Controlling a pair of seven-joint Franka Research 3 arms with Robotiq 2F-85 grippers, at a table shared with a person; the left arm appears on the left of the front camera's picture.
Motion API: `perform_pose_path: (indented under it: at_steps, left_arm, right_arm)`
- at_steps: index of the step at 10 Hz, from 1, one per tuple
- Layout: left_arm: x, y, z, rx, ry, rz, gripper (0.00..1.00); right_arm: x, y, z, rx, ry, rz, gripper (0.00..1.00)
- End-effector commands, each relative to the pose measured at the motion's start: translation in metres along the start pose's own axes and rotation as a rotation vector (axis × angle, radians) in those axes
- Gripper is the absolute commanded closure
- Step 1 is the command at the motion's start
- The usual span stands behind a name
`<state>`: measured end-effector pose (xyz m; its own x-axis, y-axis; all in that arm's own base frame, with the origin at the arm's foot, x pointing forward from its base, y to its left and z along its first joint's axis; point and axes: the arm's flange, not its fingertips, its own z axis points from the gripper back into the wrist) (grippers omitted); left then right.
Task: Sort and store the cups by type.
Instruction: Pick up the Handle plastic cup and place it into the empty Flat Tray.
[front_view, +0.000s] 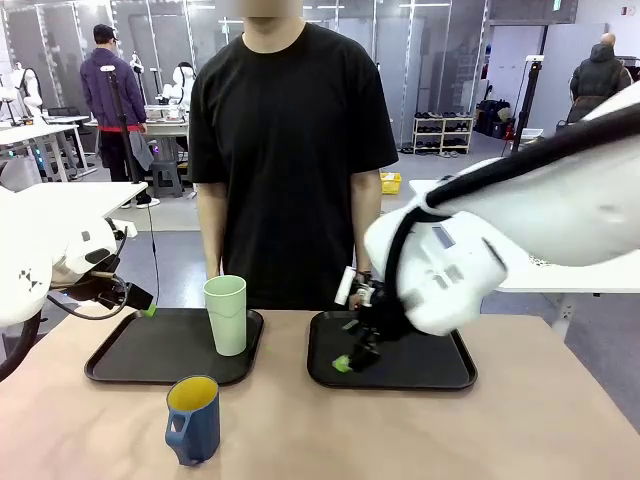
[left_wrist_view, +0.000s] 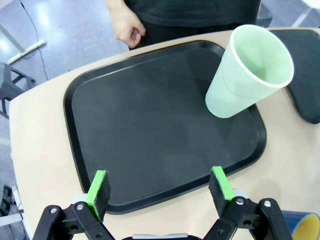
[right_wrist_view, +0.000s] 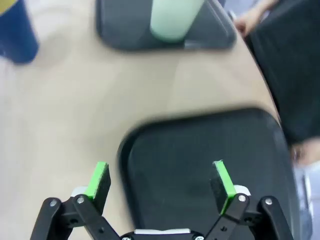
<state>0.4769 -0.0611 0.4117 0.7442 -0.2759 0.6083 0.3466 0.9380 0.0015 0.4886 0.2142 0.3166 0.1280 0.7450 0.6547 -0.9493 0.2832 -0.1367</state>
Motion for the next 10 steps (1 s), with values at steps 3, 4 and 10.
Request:
perform_pose_path:
  at_steps: [3,4,10]
  left_arm:
    - [0.001,0.0,0.001,0.0,-0.003,-0.002,0.0]
    - [0.001,0.0,0.001,0.0,-0.003,-0.002,0.0]
    - [0.001,0.0,0.001,0.0,-0.003,-0.002,0.0]
  right_arm:
    - [0.021,0.044,0.146,0.085,0.373,-0.042,0.0]
    - [0.021,0.047,0.166,0.085,0.45,-0.069,0.0]
    - [0.009,0.048,0.201,0.17,0.594,-0.081,0.0]
